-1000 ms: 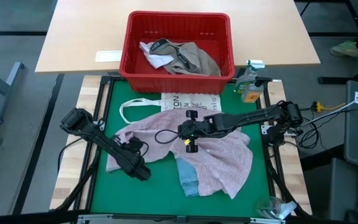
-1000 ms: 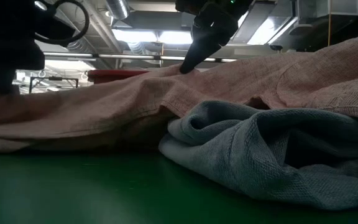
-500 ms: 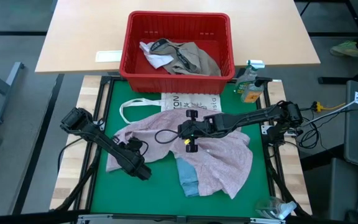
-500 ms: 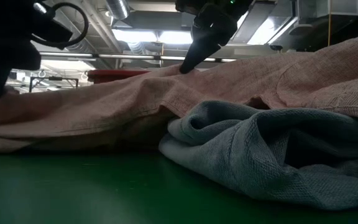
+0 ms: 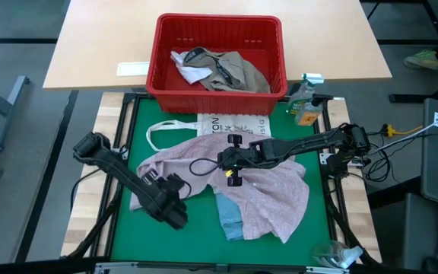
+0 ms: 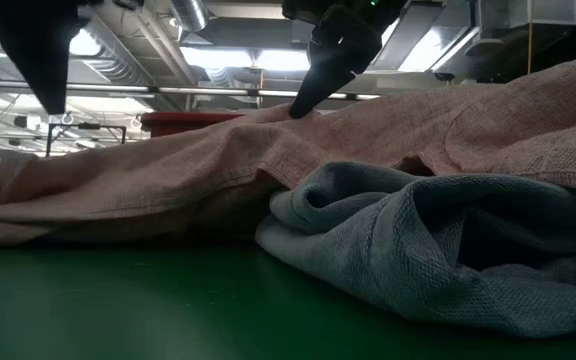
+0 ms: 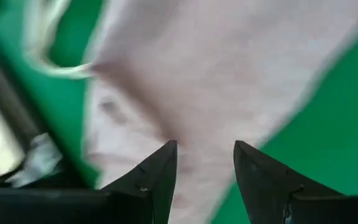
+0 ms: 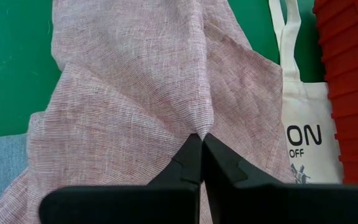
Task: Fold Laundry from Bin
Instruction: Fold the pink shirt from the red laundry basket
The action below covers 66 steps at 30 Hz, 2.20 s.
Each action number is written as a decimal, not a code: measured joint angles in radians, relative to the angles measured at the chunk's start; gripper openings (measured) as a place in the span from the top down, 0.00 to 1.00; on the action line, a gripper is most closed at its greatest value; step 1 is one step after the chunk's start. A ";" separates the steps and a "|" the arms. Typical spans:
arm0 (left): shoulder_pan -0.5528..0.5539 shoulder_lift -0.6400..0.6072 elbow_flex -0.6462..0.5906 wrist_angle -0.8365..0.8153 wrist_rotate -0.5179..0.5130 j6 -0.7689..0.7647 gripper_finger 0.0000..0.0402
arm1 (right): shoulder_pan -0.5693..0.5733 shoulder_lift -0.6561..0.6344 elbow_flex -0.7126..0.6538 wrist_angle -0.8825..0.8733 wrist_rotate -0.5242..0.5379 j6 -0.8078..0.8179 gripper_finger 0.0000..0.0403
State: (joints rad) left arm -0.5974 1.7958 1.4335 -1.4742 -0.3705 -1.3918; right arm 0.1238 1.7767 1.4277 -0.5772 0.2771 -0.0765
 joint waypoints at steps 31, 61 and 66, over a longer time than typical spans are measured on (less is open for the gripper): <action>-0.046 0.000 -0.426 0.710 -0.096 0.379 0.62 | 0.000 0.000 0.000 0.000 0.000 -0.001 0.98; -0.036 -0.079 -0.206 0.488 0.098 0.322 1.00 | 0.000 0.000 0.000 0.000 0.000 -0.010 0.98; -0.080 -0.082 -0.060 0.388 0.165 0.320 1.00 | 0.000 0.000 0.000 0.000 -0.001 -0.008 0.98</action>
State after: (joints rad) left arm -0.6779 1.7134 1.3739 -1.0864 -0.2056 -1.0723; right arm 0.1242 1.7767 1.4277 -0.5774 0.2764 -0.0845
